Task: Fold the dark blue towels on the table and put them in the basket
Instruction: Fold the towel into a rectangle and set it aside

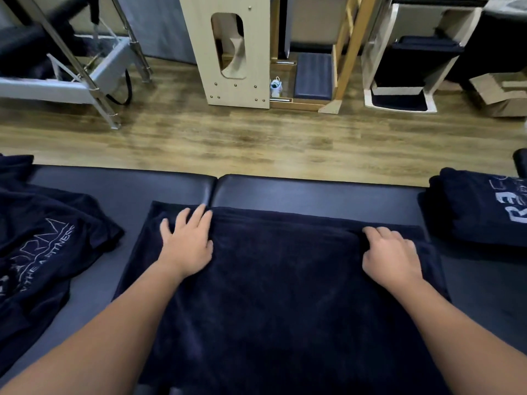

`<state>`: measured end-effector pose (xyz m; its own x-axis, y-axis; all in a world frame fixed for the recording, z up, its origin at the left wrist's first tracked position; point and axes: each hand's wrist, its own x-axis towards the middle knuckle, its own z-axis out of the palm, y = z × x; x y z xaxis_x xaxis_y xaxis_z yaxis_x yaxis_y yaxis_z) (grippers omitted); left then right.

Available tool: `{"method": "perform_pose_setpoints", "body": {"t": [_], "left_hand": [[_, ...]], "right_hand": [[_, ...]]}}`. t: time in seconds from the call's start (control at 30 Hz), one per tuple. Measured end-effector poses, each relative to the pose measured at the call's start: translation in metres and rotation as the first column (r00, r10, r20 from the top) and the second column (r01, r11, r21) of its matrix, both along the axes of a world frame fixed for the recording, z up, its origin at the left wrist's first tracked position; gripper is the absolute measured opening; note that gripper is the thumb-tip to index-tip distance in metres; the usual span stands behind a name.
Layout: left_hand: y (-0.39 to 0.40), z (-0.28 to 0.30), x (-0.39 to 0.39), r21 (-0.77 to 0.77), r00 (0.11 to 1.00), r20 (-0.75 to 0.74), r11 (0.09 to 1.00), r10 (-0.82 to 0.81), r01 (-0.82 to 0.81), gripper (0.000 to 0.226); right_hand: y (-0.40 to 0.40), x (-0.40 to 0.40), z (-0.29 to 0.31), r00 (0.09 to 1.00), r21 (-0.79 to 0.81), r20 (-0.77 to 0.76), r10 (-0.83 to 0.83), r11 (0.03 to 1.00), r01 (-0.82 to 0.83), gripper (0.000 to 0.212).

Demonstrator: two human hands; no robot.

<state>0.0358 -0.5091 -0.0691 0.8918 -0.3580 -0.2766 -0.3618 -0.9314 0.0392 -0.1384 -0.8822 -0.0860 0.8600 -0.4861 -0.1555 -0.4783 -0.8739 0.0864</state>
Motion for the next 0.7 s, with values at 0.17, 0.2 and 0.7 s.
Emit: {"method": "perform_pose_setpoints", "body": {"t": [0.17,0.2,0.7], "left_hand": [[-0.042,0.005,0.015,0.032,0.995,-0.032,0.995,-0.089,0.09,0.034],[-0.051,0.007,0.02,0.094,0.992,-0.03,0.988,-0.124,0.126,0.027],[-0.116,0.0,0.005,-0.063,0.929,-0.04,0.929,-0.368,0.366,0.045]], "right_hand": [[-0.026,-0.026,-0.006,0.993,-0.024,0.112,-0.048,0.998,0.051,0.029],[-0.031,-0.03,-0.006,0.989,-0.04,0.147,-0.009,0.999,0.015,0.027],[-0.072,0.001,0.025,0.987,0.047,-0.162,0.004,0.999,0.004,0.03]]}}
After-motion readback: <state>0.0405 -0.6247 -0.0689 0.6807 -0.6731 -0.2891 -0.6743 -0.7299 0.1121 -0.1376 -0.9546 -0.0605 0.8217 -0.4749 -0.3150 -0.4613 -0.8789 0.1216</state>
